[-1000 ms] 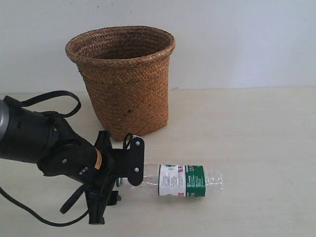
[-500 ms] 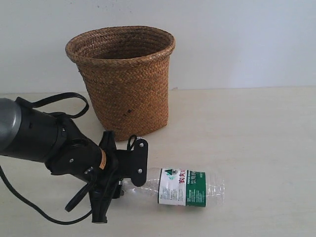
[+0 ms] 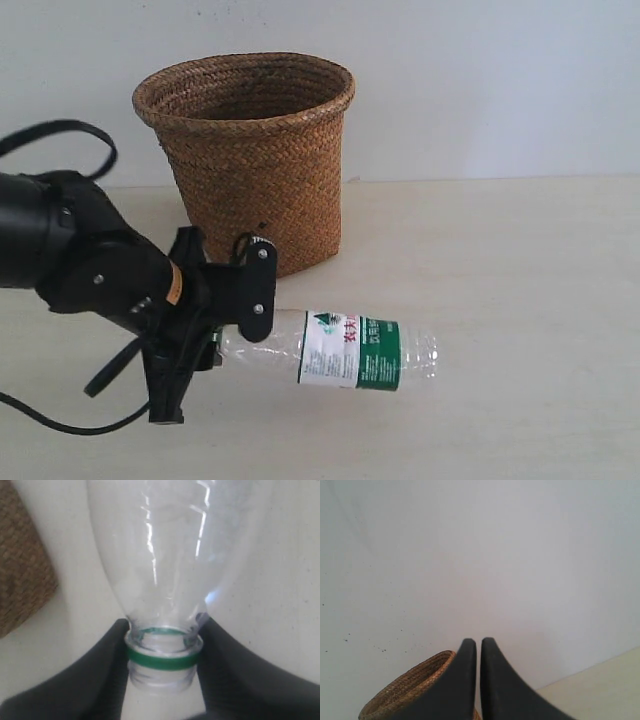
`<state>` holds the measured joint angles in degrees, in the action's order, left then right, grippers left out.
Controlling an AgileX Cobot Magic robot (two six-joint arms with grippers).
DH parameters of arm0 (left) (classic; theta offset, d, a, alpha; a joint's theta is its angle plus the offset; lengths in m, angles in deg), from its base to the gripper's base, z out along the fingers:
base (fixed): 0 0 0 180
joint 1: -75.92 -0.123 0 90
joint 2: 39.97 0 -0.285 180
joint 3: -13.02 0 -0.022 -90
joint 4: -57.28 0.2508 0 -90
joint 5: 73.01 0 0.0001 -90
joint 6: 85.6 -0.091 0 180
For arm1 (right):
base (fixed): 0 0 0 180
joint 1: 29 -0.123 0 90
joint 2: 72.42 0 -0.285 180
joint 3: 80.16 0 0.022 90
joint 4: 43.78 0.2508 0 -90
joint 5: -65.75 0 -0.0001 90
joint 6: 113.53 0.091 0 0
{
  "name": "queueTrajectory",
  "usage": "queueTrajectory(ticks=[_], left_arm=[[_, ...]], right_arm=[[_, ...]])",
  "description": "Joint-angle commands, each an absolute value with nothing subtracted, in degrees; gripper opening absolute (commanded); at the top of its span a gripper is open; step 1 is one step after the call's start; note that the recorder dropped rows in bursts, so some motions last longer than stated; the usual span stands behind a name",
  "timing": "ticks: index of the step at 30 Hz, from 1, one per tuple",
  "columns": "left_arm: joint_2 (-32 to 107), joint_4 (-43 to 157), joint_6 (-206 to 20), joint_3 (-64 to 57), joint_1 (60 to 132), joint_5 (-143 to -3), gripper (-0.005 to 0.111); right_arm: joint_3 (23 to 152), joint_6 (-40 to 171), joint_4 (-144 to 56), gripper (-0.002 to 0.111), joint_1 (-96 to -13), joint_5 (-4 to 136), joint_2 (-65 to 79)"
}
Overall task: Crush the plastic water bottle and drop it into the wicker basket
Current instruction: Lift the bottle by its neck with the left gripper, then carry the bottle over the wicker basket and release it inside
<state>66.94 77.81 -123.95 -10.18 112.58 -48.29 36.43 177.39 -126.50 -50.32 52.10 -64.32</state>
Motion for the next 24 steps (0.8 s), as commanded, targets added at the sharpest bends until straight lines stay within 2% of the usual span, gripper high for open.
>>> queueTrajectory(ticks=[1,13,24], left_arm=[[60.0,75.4,-123.1,-10.1,112.4,-41.8,0.004],[47.7,68.6,-123.4,-10.5,112.4,-30.8,0.004],[46.3,66.0,-119.4,-10.6,112.4,-28.3,0.004]], right_arm=[[36.3,177.1,-126.7,0.0,-50.1,52.0,-64.6],[36.3,177.1,-126.7,0.0,-50.1,52.0,-64.6],[36.3,177.1,-126.7,0.0,-50.1,52.0,-64.6]])
